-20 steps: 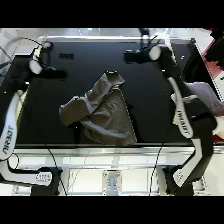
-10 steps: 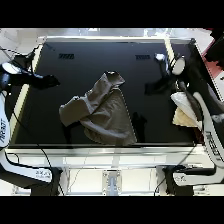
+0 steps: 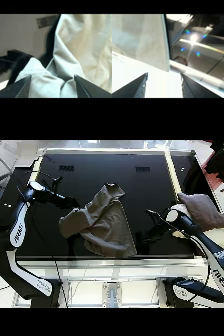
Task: Fold the shirts.
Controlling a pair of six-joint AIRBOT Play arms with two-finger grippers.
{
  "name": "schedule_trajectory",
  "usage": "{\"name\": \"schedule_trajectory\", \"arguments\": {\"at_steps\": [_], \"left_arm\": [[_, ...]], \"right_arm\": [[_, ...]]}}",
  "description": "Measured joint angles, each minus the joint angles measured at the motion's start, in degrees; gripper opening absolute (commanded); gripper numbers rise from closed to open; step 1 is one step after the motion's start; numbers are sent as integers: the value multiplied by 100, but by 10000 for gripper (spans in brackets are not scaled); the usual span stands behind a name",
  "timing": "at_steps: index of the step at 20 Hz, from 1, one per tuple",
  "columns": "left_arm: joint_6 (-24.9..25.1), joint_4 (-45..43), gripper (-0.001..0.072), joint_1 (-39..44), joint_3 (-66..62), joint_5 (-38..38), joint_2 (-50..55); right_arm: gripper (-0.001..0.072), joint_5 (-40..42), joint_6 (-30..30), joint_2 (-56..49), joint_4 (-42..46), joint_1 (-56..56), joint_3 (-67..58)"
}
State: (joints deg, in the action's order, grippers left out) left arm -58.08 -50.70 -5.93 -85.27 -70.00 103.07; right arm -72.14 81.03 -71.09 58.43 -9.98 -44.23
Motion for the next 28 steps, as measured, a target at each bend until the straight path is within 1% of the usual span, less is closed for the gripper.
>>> {"name": "schedule_trajectory", "arguments": {"at_steps": [4, 7, 8, 9, 10, 13, 17, 18, 19, 20, 21, 23, 25, 28], "left_arm": [[-2, 85, 573, 44, -2, -181, 61], [-9, 216, 573, 55, -2, -227, 74], [-24, 260, 573, 55, -2, -243, 74], [-28, 275, 573, 55, -2, -251, 79], [-44, 282, 573, 55, -2, -254, 83], [-94, 321, 573, 55, -2, -221, 83], [-149, 334, 573, 55, -2, -138, 85], [-149, 337, 567, 55, -2, -122, 85], [-151, 339, 448, 55, -2, -94, 85], [-153, 341, 209, 55, -2, -90, 85], [-155, 341, 24, 55, -2, -85, 85], [-157, 343, 15, 55, -2, -52, 85], [-173, 343, 15, 55, -2, -46, 87], [-173, 339, 14, 57, -2, -33, 63]], "right_arm": [[451, 79, -140, 55, -197, 0, 522], [448, 448, -223, 52, -337, 0, 999], [404, 621, -262, 48, -428, 0, 1126], [335, 743, -304, 39, -560, 0, 1220], [318, 872, -348, 24, -656, 0, 1283], [318, 1318, -476, -83, -1056, -2, 1394], [303, 1611, -656, -313, -1502, 0, 1440], [137, 1659, -723, -374, -1626, 0, 1447], [13, 1735, -791, -422, -1663, 0, 1456], [15, 1786, -826, -459, -1725, 0, 1460], [15, 1818, -887, -474, -1790, 0, 1447], [15, 1766, -946, -466, -1840, -2, 1397], [15, 1727, -966, -352, -1690, -4, 1261], [14, 1346, -761, 33, -1377, 0, 868]]}}
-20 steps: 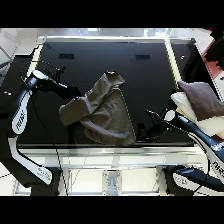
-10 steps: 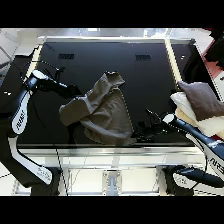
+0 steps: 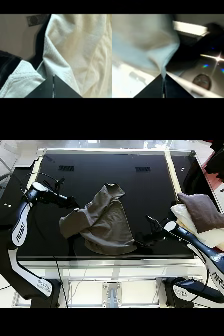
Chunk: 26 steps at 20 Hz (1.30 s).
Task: Fold the shirts.
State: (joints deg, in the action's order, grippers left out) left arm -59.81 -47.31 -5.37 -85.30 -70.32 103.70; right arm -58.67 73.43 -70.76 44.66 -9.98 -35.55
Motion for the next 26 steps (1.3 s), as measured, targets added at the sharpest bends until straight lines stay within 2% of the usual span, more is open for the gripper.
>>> {"name": "schedule_trajectory", "arguments": {"at_steps": [5, 6, 8, 9, 15, 16, 17, 20, 21, 22, 23, 26], "left_arm": [[37, -356, 15, -90, -4, -2, -208], [15, -402, 68, -118, -7, -39, -245], [-63, -507, 591, -146, -7, -245, -249], [-105, -518, 602, -151, -7, -356, -205], [-140, -404, 598, 76, -7, -1276, 431], [-44, -197, 530, 105, -7, -1344, 514], [31, 44, 410, 127, -7, -1355, 570], [175, 376, 386, 184, -7, -1244, 669], [192, 365, 310, 208, -7, -1226, 684], [219, 348, 124, 243, -7, -1239, 699], [240, 299, 12, 278, -7, -1279, 708], [332, 302, 13, 382, -7, -1353, 704]], "right_arm": [[13, -529, 774, 704, 1405, 299, -1062], [13, -605, 868, 763, 1641, 393, -1274], [13, -723, 992, 822, 1987, 579, -1694], [14, -721, 1029, 822, 2105, 647, -1853], [14, -732, 1132, 654, 2363, 789, -2337], [14, -737, 1139, 638, 2369, 796, -2358], [14, -730, 1145, 625, 2378, 800, -2376], [14, -734, 1152, 608, 2396, 809, -2402], [14, -728, 1154, 603, 2391, 811, -2406], [14, -730, 1154, 601, 2396, 811, -2409], [14, -710, 1156, 597, 2393, 811, -2413], [13, -616, 1161, 599, 2404, 811, -2426]]}}
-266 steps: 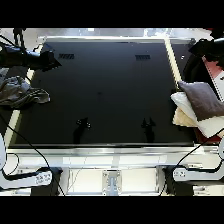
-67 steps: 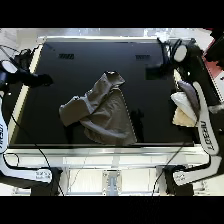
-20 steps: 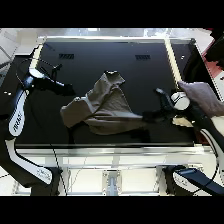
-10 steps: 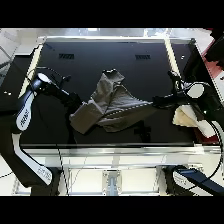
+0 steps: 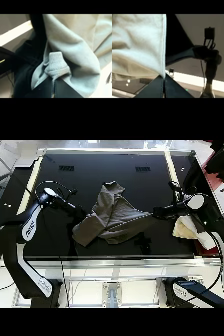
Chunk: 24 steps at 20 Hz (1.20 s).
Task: Fold the shirts.
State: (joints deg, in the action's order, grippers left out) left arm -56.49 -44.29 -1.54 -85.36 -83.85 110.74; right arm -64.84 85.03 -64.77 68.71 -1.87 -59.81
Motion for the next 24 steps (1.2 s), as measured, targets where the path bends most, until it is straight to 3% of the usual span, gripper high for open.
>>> {"name": "schedule_trajectory", "arguments": {"at_steps": [5, 11, 18, 21, 24], "left_arm": [[125, 457, 13, -219, 0, -46, -776], [-17, 625, 12, -1169, 0, 70, -3423], [-483, -671, 12, -1641, -39, 1329, -6328], [-800, -1401, 12, -1679, -160, 1611, -6577], [-1088, -1808, 12, -1652, -203, 1325, -5993]], "right_arm": [[13, -212, 2, 42, 448, 7, -732], [12, -942, 2, 634, 1338, 9, -2743], [12, -1425, 2, 1117, 1604, 9, -4815], [12, -1471, 0, 970, 1657, 9, -5099], [13, -1440, -7, 286, 1692, 9, -5202]]}}
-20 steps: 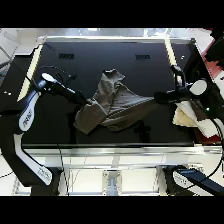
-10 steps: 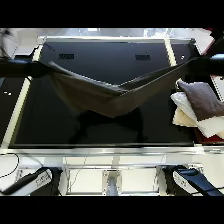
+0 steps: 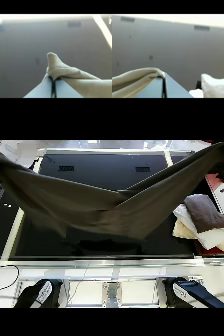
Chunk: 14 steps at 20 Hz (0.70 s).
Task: Fold the shirts.
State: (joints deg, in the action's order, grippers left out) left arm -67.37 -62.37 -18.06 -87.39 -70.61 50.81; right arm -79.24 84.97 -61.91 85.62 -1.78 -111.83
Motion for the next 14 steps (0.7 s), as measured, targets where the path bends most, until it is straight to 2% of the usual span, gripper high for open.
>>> {"name": "schedule_trajectory", "arguments": {"at_steps": [4, 6, 7, 8, 9, 10, 11, 14], "left_arm": [[-168, -273, 13, 413, 33, -855, 1716], [-236, -518, 15, 734, 59, -1010, 2739], [-291, -664, 25, 881, 68, -1003, 3230], [-339, -813, 95, 1019, 74, -925, 3740], [-431, -907, 260, 1117, 76, -780, 4159], [-546, -979, 375, 1189, 76, -579, 4531], [-654, -1003, 430, 1226, 76, -323, 4787], [-874, -745, 443, 1165, -9, 605, 5031]], "right_arm": [[14, 173, 4, -1572, -96, 0, -42], [19, 457, 138, -2509, -348, 0, -55], [123, 654, 243, -2981, -505, 0, -55], [349, 844, 352, -3386, -660, 0, -55], [431, 1093, 457, -3770, -855, -2, -59], [435, 1344, 542, -4083, -1040, -9, -61], [435, 1561, 603, -4299, -1174, -13, -61], [435, 2044, 697, -4627, -1335, 4, -271]]}}
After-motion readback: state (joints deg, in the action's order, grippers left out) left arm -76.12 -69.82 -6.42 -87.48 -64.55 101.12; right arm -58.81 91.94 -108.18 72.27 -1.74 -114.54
